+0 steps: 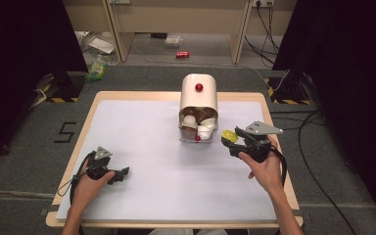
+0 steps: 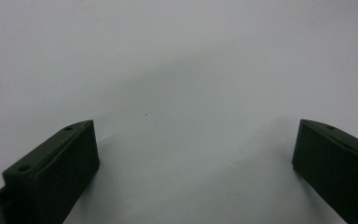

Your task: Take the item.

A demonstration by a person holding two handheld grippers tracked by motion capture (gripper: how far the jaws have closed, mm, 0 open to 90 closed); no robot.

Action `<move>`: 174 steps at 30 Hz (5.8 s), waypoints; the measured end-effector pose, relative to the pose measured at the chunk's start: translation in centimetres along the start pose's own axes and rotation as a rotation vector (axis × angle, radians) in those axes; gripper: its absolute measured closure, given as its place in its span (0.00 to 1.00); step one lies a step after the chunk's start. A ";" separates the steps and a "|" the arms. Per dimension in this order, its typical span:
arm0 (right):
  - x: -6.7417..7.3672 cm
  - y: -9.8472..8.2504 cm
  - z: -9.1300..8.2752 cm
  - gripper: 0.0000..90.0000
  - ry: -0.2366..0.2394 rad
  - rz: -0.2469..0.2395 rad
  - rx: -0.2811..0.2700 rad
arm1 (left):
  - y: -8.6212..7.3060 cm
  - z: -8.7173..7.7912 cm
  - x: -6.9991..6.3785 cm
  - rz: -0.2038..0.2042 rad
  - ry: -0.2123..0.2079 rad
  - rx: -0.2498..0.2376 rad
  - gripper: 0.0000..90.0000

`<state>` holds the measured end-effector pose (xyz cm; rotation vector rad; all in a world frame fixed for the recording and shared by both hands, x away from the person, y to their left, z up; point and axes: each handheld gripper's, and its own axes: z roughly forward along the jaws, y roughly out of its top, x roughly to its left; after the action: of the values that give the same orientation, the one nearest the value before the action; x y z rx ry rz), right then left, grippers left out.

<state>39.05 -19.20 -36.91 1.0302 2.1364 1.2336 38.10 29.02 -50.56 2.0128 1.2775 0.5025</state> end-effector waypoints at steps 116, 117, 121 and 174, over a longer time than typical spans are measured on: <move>-2.4 -8.8 2.5 0.21 -0.036 0.078 0.166 | 0.0 0.0 0.1 0.002 -0.002 0.001 0.00; -2.3 -9.0 2.4 0.21 -0.034 0.078 0.167 | 0.0 0.0 0.1 0.002 -0.002 0.001 0.00; -2.2 -9.6 1.8 0.21 -0.040 0.084 0.178 | 0.0 0.0 0.1 0.002 -0.002 0.001 0.00; -1.4 -14.3 -1.9 0.18 -0.081 0.092 0.260 | 0.0 0.0 0.0 0.004 0.000 0.001 0.00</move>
<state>33.21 -25.87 -48.39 1.2768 2.2490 0.9516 38.09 29.07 -50.54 2.0166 1.2745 0.5030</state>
